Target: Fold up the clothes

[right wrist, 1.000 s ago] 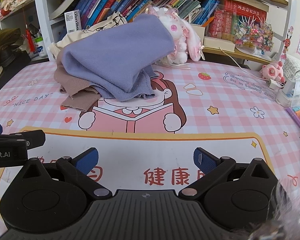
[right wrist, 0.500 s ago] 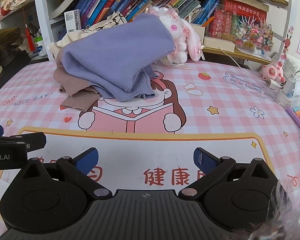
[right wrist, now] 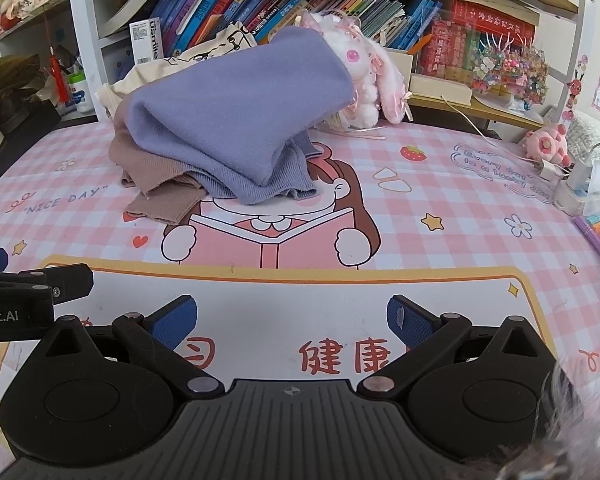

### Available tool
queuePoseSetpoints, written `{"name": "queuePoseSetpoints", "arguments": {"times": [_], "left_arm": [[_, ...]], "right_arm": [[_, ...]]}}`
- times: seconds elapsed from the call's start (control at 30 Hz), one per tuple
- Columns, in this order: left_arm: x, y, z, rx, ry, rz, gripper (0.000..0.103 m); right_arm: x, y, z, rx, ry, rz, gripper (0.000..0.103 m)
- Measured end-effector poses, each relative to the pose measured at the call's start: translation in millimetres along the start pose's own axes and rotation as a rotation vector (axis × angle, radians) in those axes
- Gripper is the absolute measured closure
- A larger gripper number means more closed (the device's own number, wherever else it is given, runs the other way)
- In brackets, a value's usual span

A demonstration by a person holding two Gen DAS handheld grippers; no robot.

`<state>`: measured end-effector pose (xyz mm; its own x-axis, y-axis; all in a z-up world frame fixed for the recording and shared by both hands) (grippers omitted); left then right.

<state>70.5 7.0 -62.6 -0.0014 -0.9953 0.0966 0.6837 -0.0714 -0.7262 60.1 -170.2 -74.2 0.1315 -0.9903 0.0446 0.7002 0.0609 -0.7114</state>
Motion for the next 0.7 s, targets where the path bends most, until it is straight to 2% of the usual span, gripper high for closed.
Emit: {"name": "queuePoseSetpoints", "arguments": {"times": [0.47,0.7], "left_arm": [[-8,12,3,-0.008,0.026,-0.071,0.001],[-5,16,11,0.019,0.101,-0.114,0.001]], "right_arm": [[-8,2,0,-0.012,0.056,-0.021,0.003],[-9,8,7,-0.011,0.124,-0.030,0.005]]}}
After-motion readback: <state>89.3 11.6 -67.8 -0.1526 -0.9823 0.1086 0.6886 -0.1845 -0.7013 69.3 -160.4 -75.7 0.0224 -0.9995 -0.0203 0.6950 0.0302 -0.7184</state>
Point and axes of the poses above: each gripper's, at about its wrist camera, not at the fingertips, and y roughly the way its jaws point, x to its right, z to its top, the point moved 8 cm from there along y, roughly the way its jaws point, and after that the axes turned 5 degrees about -y, right-handed, at the moved point
